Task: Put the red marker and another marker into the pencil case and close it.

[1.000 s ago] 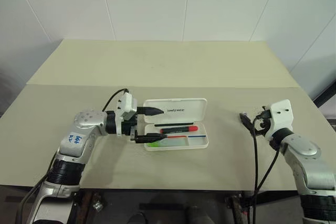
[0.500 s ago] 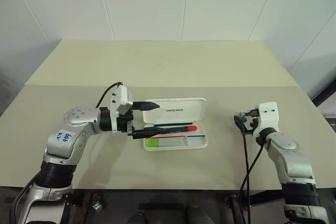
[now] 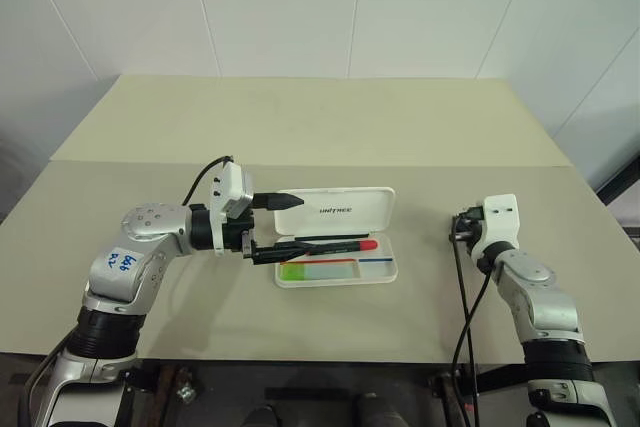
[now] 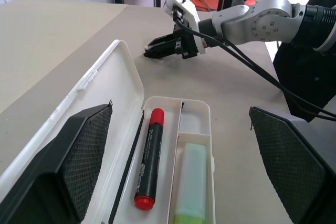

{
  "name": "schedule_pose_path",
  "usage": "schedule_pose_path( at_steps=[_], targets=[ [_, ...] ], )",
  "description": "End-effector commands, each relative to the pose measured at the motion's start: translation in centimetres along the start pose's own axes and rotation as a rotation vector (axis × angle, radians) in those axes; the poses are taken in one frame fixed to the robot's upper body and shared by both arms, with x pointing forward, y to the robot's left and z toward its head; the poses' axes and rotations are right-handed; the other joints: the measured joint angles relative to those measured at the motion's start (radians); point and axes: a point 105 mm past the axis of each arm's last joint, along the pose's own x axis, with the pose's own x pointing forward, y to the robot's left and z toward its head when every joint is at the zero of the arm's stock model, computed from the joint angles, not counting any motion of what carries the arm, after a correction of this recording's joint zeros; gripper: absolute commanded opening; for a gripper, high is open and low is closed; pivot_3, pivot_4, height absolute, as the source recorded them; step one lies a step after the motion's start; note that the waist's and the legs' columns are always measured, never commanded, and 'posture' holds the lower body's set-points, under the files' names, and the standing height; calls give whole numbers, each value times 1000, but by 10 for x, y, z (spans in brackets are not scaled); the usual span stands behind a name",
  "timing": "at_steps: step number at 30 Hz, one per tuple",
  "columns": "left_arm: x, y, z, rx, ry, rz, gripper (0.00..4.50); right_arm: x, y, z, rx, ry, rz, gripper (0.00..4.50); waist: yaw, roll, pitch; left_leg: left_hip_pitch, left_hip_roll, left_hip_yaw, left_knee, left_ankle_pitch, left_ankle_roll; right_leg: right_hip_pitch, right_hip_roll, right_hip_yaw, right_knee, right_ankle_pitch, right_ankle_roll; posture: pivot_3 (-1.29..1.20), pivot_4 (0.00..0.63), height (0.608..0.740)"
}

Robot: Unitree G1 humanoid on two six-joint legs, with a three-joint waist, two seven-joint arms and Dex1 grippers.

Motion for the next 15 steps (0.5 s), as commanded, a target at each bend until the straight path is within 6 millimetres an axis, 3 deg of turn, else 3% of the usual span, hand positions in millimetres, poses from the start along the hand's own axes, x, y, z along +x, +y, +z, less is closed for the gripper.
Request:
schedule_pose_path(
  at_steps=[1,8,15],
  targets=[
    [0,-3,9,57,-13,-11,4500,-5,-6,13,-11,-50,-2,390,0,0,0,0,0,0,0,0,0,0,0,0,0,0,0,0,150,740],
    [-3,-2,3,63,8,-40,4500,-27,25,52,-231,-184,396,390,-3,1,0,-1,0,0,0,0,0,0,0,0,-1,0,0,0,150,740],
    [-6,1,-16,51,26,-42,4500,-62,46,50,-406,-157,771,390,-3,0,0,0,0,0,0,0,0,0,0,0,-1,0,0,0,150,740]
  ],
)
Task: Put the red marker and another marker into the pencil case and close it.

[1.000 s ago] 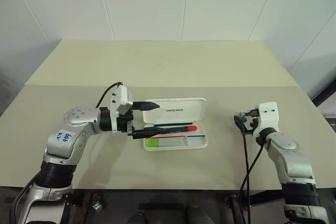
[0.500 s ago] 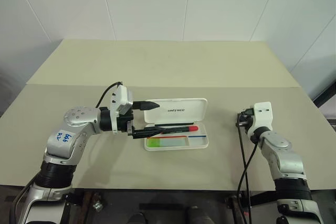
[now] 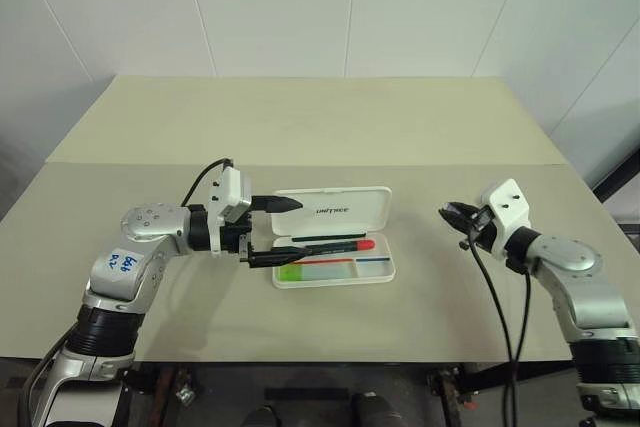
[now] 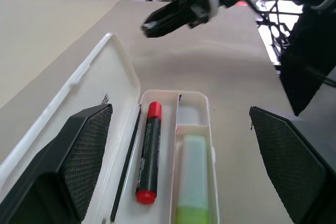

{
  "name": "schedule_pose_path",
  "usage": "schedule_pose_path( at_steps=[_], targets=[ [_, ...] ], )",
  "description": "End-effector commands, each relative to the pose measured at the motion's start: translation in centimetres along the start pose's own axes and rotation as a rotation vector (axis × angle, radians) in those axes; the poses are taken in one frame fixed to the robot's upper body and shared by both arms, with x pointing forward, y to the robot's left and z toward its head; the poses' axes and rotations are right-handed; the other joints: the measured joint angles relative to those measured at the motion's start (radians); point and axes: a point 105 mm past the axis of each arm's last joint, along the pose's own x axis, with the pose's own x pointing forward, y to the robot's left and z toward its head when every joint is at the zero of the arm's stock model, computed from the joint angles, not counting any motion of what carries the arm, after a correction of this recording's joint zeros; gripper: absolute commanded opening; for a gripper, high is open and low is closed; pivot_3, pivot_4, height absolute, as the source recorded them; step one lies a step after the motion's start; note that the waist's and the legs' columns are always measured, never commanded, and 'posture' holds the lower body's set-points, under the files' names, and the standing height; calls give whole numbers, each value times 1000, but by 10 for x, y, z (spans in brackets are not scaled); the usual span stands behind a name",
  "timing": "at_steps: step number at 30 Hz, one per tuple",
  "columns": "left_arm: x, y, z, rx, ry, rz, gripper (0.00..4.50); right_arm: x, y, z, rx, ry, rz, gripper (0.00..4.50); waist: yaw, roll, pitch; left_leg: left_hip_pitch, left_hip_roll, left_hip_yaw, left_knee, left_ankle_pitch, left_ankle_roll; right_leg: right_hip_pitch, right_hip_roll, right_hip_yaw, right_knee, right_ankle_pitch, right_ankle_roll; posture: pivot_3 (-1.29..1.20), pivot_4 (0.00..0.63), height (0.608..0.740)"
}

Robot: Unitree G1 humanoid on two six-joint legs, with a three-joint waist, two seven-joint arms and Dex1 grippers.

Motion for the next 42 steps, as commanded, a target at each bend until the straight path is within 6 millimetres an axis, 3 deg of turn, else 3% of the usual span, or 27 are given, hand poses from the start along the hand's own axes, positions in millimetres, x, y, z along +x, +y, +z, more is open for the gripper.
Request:
schedule_pose_path(
  at_steps=[1,9,16,26,39,40,42],
  targets=[
    [0,-3,-2,29,-3,-19,4500,-6,27,20,-85,-73,222,390,0,0,0,0,0,0,0,0,0,0,0,0,0,0,0,0,150,740],
    [0,-9,-9,28,-11,-26,4500,1,83,39,-121,-166,541,390,1,0,0,0,0,0,0,0,0,0,0,0,0,0,0,0,150,740],
    [-3,-14,-15,19,2,-17,4500,17,107,46,-138,-179,706,390,0,0,0,0,0,0,1,0,0,0,0,0,0,0,0,0,150,740],
    [-3,-15,-14,23,2,7,4500,42,100,44,-136,-166,734,390,5,0,0,0,0,-1,1,0,0,0,-1,-1,0,0,0,0,150,740],
    [-9,-14,-12,32,13,24,4500,45,91,24,-127,-130,742,390,2,0,0,0,0,-1,1,0,0,0,-1,-1,1,0,0,0,150,740],
    [-9,-14,-11,33,14,23,4500,47,91,25,-125,-135,738,1118,2,0,0,0,0,-1,1,0,0,0,-1,-1,1,0,0,0,150,740],
    [-9,-14,-11,35,14,22,4500,47,92,24,-137,-127,741,1719,2,0,0,0,0,-1,1,0,0,0,-1,-1,1,0,0,0,150,740]
  ],
)
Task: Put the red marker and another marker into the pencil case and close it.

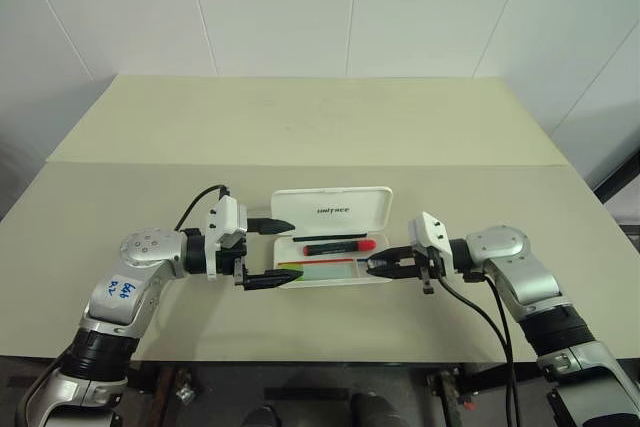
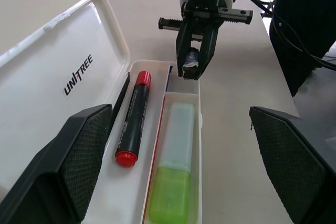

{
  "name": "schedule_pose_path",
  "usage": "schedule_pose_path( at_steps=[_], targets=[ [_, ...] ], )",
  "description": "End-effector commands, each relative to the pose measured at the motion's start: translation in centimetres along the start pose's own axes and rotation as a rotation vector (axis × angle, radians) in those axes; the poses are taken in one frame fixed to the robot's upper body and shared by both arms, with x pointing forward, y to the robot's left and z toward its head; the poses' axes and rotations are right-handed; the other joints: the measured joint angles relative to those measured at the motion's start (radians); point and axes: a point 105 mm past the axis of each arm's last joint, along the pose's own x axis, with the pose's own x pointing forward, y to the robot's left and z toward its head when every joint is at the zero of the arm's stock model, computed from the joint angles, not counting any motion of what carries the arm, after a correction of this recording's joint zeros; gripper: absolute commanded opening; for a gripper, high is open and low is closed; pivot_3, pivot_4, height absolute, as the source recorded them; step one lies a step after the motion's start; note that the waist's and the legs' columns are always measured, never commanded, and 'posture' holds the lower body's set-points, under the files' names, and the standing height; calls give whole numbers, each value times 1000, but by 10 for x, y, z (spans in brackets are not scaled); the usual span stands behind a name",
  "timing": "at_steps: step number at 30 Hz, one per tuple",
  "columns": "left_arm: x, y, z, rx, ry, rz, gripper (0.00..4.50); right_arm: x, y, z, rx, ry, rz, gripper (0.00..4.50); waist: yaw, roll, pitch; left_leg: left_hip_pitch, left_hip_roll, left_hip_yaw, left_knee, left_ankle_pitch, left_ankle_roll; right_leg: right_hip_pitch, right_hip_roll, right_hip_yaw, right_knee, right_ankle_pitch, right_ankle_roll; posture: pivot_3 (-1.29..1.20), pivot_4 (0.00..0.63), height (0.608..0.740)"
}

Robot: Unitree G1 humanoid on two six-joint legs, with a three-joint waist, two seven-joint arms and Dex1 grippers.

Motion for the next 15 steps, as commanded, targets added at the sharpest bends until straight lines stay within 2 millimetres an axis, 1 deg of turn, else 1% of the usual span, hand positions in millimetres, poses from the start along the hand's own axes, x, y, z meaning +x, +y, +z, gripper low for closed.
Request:
schedule_pose_path(
  at_steps=[1,3,8,10,12,15],
  targets=[
    [-3,2,11,46,-13,5,4500,-2,-3,10,-60,-6,5,2066,1,0,0,0,0,0,0,0,0,0,0,0,0,0,0,0,150,740],
    [-4,2,11,47,-12,3,4500,-3,-2,13,-72,-14,4,2739,1,0,0,0,0,0,0,0,0,0,0,0,0,0,0,0,150,740],
    [-3,3,11,46,-13,0,4500,-10,-3,30,-90,-66,-17,4477,1,0,0,0,0,0,0,0,0,0,0,0,0,0,0,0,150,740],
    [-3,3,12,46,-21,-3,4500,-16,5,38,-55,-88,17,4477,2,0,0,0,0,0,0,0,0,0,0,0,0,0,0,0,150,740],
    [-2,3,13,41,-33,-5,4500,-19,8,42,-57,-93,14,4477,4,0,0,0,0,0,0,0,0,0,0,0,0,0,0,0,150,740],
    [-4,6,14,42,-44,4,4500,-27,8,56,-37,-158,-58,4477,5,0,0,0,0,0,0,0,0,0,0,0,0,0,0,0,150,740]
  ],
)
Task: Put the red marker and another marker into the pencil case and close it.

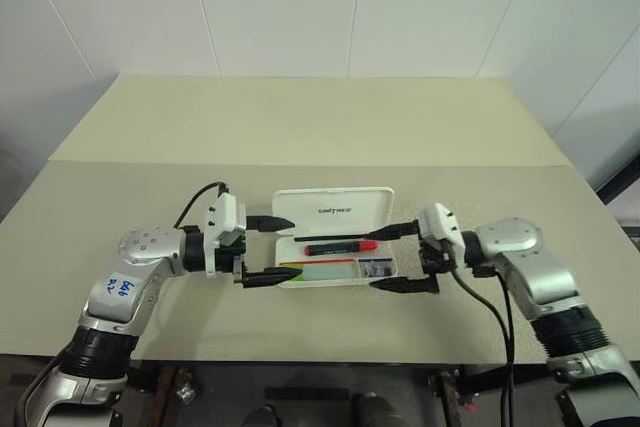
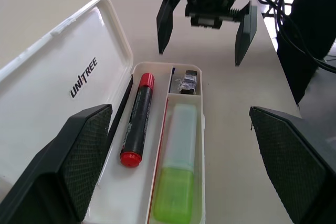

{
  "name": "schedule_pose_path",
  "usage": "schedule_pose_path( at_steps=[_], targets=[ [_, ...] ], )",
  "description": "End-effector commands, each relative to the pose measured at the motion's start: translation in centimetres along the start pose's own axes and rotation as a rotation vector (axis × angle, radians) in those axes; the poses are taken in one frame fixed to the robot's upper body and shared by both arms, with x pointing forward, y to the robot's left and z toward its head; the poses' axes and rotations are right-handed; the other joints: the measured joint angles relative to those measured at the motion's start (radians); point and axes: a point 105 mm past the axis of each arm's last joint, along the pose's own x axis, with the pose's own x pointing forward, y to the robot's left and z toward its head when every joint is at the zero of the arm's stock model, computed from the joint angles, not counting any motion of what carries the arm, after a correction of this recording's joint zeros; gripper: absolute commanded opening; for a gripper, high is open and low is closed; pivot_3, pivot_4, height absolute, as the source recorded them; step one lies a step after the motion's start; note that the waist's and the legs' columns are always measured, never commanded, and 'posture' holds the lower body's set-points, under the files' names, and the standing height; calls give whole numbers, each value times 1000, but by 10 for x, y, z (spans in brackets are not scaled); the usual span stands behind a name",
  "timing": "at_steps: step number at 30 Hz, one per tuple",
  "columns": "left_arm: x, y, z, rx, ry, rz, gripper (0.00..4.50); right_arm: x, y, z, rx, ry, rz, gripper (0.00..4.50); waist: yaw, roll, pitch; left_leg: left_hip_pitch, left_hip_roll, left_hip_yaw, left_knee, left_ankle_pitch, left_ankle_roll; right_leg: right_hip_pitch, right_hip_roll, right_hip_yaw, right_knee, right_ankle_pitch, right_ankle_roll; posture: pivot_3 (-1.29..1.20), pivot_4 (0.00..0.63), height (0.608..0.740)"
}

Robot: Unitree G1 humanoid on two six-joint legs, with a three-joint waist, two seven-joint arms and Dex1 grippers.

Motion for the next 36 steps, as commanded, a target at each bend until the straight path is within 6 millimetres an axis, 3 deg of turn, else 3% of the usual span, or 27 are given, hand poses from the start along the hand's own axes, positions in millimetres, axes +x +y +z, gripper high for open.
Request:
schedule_pose_path(
  at_steps=[1,9,17,21,30,31,36],
  targets=[
    [-5,6,12,31,-50,15,4500,-12,0,23,-6,-88,-76,4477,1,0,0,0,0,0,0,0,0,0,0,0,0,0,0,0,150,740],
    [-25,15,11,12,-68,43,4500,-49,10,29,63,-112,-241,4477,-1,0,0,0,0,0,0,0,0,0,0,0,-1,0,0,0,150,740],
    [-44,23,2,3,-39,61,4500,-62,17,29,62,-56,-277,4477,-1,0,0,0,0,1,0,0,0,0,0,0,-1,-1,-1,0,150,740],
    [-48,24,-1,-8,-56,70,3323,-62,15,29,45,-44,-295,4500,-1,0,0,0,0,1,0,0,0,0,0,0,-1,-1,-1,0,150,740],
    [-45,25,0,-7,-81,64,191,-62,9,35,23,-52,-315,4500,0,0,0,0,0,1,0,0,0,0,0,0,-1,0,-1,0,150,740],
    [-45,26,2,-7,-89,70,20,-63,8,36,22,-57,-322,4500,0,0,0,0,0,1,0,0,0,0,0,0,-1,-1,-1,0,150,740],
    [-48,46,14,-48,-204,197,20,-66,0,48,52,-164,-400,4500,2,0,0,0,0,1,0,0,0,0,0,0,-1,0,0,0,150,740]
  ],
)
